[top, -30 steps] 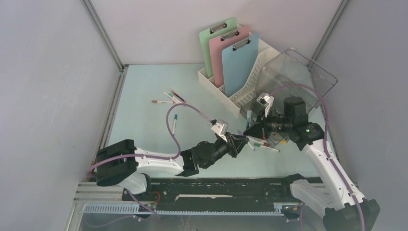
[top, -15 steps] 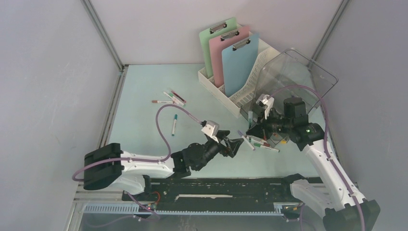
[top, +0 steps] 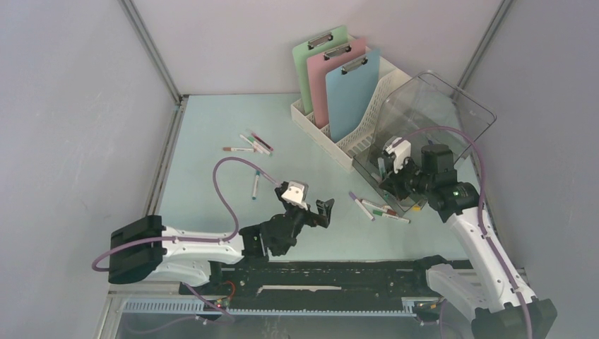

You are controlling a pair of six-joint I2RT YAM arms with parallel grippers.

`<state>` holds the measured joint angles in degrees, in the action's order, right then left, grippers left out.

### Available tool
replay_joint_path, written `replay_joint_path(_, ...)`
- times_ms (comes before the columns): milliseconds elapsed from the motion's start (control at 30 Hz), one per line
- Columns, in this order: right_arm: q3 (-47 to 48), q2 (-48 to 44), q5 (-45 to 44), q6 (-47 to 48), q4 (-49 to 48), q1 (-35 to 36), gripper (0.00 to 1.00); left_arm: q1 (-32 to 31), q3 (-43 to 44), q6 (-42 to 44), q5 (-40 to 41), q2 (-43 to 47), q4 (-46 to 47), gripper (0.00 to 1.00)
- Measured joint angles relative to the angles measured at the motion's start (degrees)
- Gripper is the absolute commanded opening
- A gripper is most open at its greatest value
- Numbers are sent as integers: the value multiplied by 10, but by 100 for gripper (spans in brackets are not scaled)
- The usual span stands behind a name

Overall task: Organize the desk
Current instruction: Place the stationery in the drawer.

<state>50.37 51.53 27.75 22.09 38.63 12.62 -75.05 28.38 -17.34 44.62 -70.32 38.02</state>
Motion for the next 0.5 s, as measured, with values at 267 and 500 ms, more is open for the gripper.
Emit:
replay_joint_path(267, -1, 10, -81, 11, -10, -36, 2, 0, -19, -1, 21, 11, -24, 100)
replay_joint_path(500, -2, 23, -107, 13, -12, -47, 4, 0, -37, -2, 32, 31, -28, 100)
